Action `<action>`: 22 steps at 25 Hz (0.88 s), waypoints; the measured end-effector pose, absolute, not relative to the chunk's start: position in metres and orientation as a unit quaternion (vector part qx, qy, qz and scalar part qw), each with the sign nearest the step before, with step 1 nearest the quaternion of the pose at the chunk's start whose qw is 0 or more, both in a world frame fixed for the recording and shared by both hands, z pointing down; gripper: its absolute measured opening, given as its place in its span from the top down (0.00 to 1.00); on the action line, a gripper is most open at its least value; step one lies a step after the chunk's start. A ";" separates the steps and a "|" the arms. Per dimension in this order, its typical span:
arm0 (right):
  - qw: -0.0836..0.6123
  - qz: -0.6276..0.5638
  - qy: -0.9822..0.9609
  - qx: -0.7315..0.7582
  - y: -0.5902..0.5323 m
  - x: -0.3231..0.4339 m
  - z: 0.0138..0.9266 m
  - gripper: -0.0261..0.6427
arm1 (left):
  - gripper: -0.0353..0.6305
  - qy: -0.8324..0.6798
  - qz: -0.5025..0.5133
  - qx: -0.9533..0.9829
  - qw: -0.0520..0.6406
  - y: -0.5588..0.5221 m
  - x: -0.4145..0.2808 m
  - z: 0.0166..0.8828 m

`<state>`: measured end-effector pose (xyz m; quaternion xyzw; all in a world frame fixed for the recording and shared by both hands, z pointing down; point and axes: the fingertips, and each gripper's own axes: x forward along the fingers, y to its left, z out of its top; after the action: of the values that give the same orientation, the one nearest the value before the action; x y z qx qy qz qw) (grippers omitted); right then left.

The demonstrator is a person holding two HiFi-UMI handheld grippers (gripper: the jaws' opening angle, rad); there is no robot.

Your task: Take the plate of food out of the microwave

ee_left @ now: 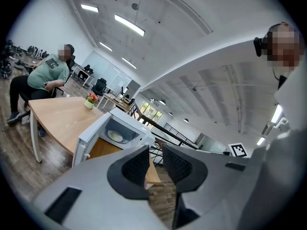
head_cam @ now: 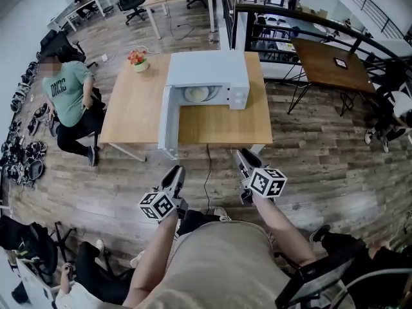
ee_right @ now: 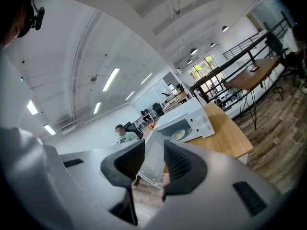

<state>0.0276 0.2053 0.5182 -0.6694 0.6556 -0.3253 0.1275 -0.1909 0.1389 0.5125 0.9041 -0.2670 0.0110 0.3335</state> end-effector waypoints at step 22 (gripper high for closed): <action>0.125 -0.353 0.623 -0.687 0.160 0.029 0.544 0.80 | 0.82 -0.240 0.032 0.907 0.344 0.091 -0.185 0.527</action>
<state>0.0288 0.1597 0.5435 -0.6868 0.6228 -0.3532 0.1251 -0.1852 0.0907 0.5273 0.9071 -0.2405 0.0321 0.3440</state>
